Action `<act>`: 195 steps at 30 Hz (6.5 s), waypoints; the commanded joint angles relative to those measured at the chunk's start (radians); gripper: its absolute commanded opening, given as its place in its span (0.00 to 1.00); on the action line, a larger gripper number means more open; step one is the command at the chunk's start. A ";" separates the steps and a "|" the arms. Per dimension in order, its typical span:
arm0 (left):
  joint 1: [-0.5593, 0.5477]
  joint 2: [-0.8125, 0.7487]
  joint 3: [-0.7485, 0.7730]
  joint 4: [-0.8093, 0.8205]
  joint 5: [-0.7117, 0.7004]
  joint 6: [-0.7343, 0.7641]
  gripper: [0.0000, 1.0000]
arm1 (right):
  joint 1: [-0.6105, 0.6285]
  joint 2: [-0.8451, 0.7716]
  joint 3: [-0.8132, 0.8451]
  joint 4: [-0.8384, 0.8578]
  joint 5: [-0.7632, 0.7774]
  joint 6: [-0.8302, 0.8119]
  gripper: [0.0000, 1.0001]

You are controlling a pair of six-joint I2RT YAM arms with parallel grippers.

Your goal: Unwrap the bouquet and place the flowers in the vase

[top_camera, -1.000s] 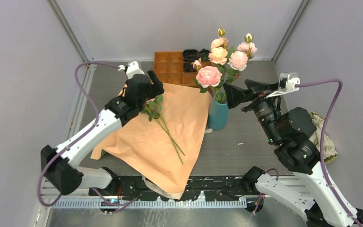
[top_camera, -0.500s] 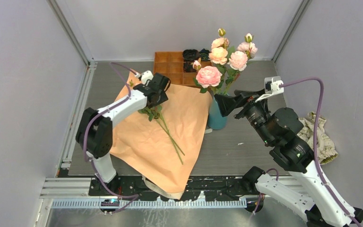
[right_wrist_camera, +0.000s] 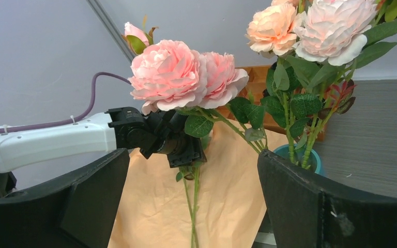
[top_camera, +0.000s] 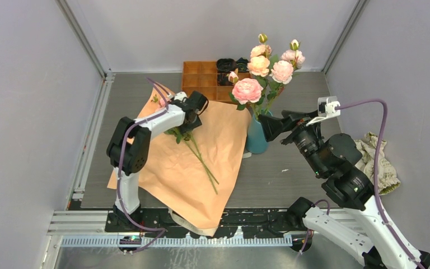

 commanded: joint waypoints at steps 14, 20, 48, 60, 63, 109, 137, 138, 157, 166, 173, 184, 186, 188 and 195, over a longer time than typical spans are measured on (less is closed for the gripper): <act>0.003 0.044 0.033 0.033 0.053 0.019 0.00 | 0.000 -0.020 -0.029 0.053 0.022 0.015 0.99; 0.004 -0.047 0.028 0.034 0.027 0.047 0.00 | 0.000 -0.029 -0.034 0.053 0.026 0.023 0.99; -0.502 -0.854 -0.110 0.798 -0.106 0.734 0.00 | 0.002 -0.198 -0.075 0.074 0.092 0.006 1.00; -0.720 -0.632 0.060 1.184 0.189 1.034 0.00 | 0.001 -0.348 -0.108 0.049 0.182 -0.029 0.99; -0.734 -0.507 0.171 1.214 0.174 1.141 0.00 | 0.001 -0.381 -0.118 0.047 0.197 -0.035 1.00; -0.506 -0.252 0.236 1.225 -0.018 0.909 0.00 | 0.000 -0.419 -0.148 0.066 0.212 -0.048 0.99; -0.566 -0.432 0.062 1.050 -0.018 0.742 0.55 | -0.001 -0.393 -0.151 0.071 0.181 -0.013 1.00; -0.573 -0.451 0.051 1.050 -0.020 0.746 0.55 | 0.000 -0.389 -0.150 0.072 0.178 -0.010 0.99; -0.701 -1.012 -0.309 0.795 -0.386 0.760 0.49 | -0.001 -0.111 -0.005 0.082 -0.025 -0.006 0.99; -0.702 -1.272 -0.343 0.522 -0.657 0.714 0.46 | 0.003 0.225 0.227 0.157 -0.299 0.085 0.99; -0.702 -1.399 -0.345 0.419 -0.784 0.703 0.45 | 0.245 0.536 0.541 -0.038 -0.110 -0.063 1.00; -0.702 -1.533 -0.321 0.082 -1.047 0.504 0.42 | 0.485 0.910 0.707 -0.210 -0.056 -0.064 1.00; -0.701 -1.569 -0.319 0.012 -1.069 0.448 0.42 | 0.491 0.980 0.702 -0.251 -0.053 -0.046 0.99; -0.701 -1.597 -0.326 -0.007 -1.075 0.435 0.42 | 0.490 1.045 0.681 -0.268 -0.031 -0.027 0.99; -0.701 -1.622 -0.336 -0.033 -1.068 0.425 0.42 | 0.470 1.316 0.755 -0.340 0.035 -0.011 0.98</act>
